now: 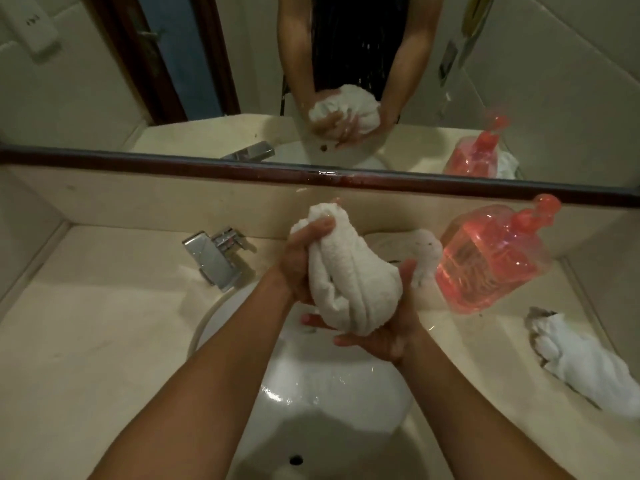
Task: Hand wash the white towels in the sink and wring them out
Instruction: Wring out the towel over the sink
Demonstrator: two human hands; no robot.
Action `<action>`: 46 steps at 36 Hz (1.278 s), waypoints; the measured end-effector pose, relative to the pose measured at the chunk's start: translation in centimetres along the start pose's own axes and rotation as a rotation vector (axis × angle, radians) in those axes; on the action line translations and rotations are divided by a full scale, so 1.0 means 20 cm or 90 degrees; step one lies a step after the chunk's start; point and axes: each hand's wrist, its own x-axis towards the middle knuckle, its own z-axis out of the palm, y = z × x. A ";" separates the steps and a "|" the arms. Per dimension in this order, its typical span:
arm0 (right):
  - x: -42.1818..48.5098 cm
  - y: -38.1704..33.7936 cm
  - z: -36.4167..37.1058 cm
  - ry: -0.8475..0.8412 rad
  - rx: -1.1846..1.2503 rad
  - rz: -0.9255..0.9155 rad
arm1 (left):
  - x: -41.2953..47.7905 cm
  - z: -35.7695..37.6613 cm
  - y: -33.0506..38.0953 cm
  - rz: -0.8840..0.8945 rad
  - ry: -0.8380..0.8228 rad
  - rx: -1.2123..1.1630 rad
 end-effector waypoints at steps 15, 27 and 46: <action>-0.04 -0.19 0.11 0.246 -0.613 0.222 | 0.05 -0.12 -0.09 -0.126 0.183 0.198; 0.01 0.09 0.04 0.520 -0.749 0.135 | 0.06 -0.10 -0.35 -0.058 0.425 0.372; -0.09 0.00 0.04 0.386 -1.298 -0.196 | 0.09 0.16 -0.19 0.045 0.511 0.089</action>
